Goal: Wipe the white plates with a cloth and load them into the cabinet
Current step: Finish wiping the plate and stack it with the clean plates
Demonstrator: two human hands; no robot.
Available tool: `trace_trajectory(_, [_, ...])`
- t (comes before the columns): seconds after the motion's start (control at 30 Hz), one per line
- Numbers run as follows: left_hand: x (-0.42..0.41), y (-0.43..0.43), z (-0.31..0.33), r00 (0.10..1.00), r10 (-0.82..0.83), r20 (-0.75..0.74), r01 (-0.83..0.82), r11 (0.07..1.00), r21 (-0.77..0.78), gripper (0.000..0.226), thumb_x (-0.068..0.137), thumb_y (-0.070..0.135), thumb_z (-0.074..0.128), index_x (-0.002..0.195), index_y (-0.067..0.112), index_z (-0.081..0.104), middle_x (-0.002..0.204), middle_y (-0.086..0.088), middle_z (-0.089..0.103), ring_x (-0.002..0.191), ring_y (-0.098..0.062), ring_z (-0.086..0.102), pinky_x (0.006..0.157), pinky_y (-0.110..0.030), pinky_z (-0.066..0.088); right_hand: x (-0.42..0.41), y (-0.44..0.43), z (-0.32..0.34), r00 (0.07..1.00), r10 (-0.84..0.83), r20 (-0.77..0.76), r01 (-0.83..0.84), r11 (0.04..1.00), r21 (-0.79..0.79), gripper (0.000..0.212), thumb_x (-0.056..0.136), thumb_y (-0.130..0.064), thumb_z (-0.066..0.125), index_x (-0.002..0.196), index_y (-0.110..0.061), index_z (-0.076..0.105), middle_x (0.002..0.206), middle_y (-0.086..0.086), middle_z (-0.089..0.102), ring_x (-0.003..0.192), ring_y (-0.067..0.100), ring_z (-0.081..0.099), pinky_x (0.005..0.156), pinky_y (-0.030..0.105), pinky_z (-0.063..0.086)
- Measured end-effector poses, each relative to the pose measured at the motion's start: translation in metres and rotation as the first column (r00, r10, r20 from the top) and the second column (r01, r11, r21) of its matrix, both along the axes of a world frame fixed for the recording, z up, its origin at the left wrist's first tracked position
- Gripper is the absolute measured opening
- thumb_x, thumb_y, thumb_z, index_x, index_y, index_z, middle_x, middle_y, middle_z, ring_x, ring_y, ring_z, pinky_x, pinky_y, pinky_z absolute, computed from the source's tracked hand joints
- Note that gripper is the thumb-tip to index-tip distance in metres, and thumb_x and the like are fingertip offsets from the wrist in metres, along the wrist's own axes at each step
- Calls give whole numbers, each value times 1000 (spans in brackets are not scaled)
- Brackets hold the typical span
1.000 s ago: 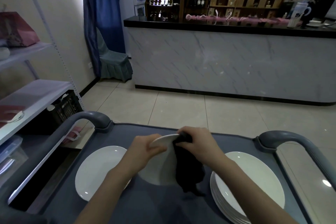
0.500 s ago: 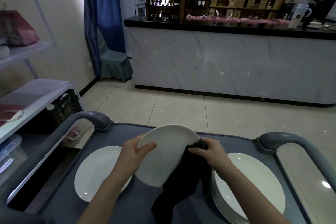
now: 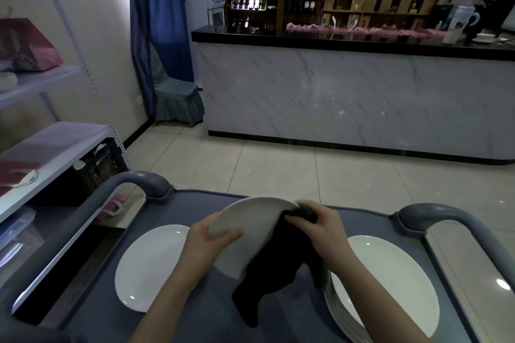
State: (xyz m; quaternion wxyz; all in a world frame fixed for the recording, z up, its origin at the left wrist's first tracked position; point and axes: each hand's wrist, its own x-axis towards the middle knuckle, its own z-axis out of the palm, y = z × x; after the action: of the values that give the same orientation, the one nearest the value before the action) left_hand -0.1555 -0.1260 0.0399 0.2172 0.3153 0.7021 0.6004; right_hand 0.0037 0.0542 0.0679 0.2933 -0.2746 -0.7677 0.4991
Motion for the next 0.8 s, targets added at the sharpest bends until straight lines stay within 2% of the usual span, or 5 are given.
trace_trajectory(0.1, [4,-6,-12,984,79,158,-81,997,7,14,83,25,76,97,26,74,93,0,76,90,-21,70,66,-24,55,10,3,-12,993,-64,-101,22,928,-372,12,81,-6,76,89,-14,77,83,6,75,79,16,68,74,28,55])
trace_trajectory(0.2, [3,-2,-8,991,48,126,-53,998,39,19,77,33,71,96,32,74,94,0,76,87,-15,71,71,-26,58,12,4,-13,997,-39,-62,9,903,-430,9,81,-5,75,89,-8,75,81,10,72,78,20,67,70,28,55])
trace_trajectory(0.33, [-5,1,7,995,-84,-59,82,996,-31,14,80,35,70,93,31,72,87,-2,73,76,-7,66,68,-21,52,6,13,6,992,60,109,-55,997,-53,14,78,-9,79,83,-20,74,72,-13,69,73,5,64,69,17,48])
trace_trajectory(0.53, [0,23,23,860,-260,-440,179,960,-217,2,85,28,73,85,27,73,74,10,69,70,-10,62,71,-33,47,-15,-13,17,938,131,322,-267,863,429,17,82,-20,73,99,-20,72,94,-5,74,93,17,65,83,35,50])
trace_trajectory(0.8, [1,2,12,999,-33,24,32,998,61,11,87,27,70,96,31,75,91,3,75,82,-9,68,68,-17,51,-3,6,3,1000,3,-22,-3,1000,30,17,78,-7,79,90,-18,76,79,-11,73,79,5,65,75,18,49])
